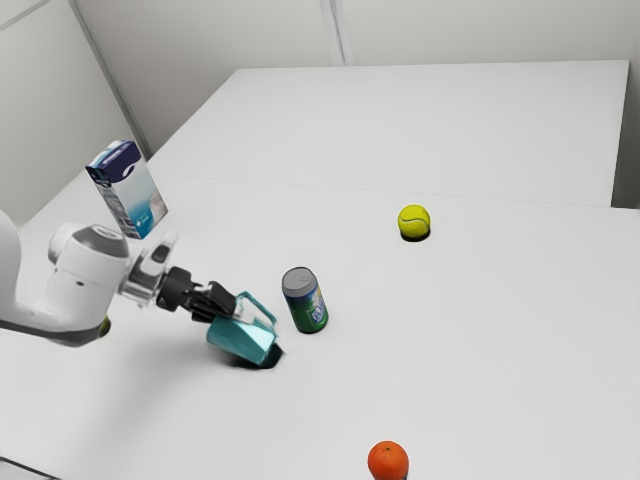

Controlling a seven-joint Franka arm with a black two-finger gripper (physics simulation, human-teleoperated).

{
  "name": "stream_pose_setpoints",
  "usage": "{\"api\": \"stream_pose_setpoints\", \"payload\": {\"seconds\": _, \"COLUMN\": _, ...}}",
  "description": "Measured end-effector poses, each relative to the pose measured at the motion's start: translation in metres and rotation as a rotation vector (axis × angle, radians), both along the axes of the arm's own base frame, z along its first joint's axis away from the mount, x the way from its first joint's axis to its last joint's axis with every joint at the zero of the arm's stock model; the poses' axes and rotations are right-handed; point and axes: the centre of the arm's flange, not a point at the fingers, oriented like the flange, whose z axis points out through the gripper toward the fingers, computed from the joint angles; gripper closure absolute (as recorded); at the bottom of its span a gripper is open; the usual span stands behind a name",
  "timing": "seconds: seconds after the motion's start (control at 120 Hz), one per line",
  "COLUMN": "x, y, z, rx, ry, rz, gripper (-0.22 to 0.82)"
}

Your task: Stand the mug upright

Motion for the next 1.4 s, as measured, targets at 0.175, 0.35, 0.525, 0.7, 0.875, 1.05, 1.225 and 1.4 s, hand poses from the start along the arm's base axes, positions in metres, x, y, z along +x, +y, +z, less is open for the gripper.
{"api": "stream_pose_setpoints", "payload": {"seconds": 0.175, "x": 0.009, "y": 0.012, "z": 0.05, "rx": 0.029, "ry": -0.114, "rz": -0.01, "gripper": 0.74}}
{"api": "stream_pose_setpoints", "payload": {"seconds": 0.35, "x": 0.066, "y": 0.028, "z": 0.152, "rx": 0.412, "ry": -0.226, "rz": -0.309, "gripper": 0.75}}
{"api": "stream_pose_setpoints", "payload": {"seconds": 0.525, "x": 0.102, "y": 0.032, "z": 0.125, "rx": 0.715, "ry": -0.06, "rz": -0.492, "gripper": 0.74}}
{"api": "stream_pose_setpoints", "payload": {"seconds": 0.7, "x": 0.088, "y": -0.016, "z": 0.072, "rx": 0.805, "ry": 0.015, "rz": -0.533, "gripper": 0.75}}
{"api": "stream_pose_setpoints", "payload": {"seconds": 0.875, "x": 0.085, "y": -0.044, "z": 0.058, "rx": 0.84, "ry": 0.011, "rz": -0.478, "gripper": 0.75}}
{"api": "stream_pose_setpoints", "payload": {"seconds": 1.05, "x": 0.088, "y": -0.024, "z": 0.059, "rx": 0.848, "ry": 0.033, "rz": -0.353, "gripper": 0.6}}
{"api": "stream_pose_setpoints", "payload": {"seconds": 1.225, "x": 0.089, "y": -0.014, "z": 0.06, "rx": 0.847, "ry": 0.051, "rz": -0.271, "gripper": 0.27}}
{"api": "stream_pose_setpoints", "payload": {"seconds": 1.4, "x": 0.107, "y": -0.024, "z": 0.11, "rx": 0.859, "ry": -0.023, "rz": -0.21, "gripper": 0.12}}
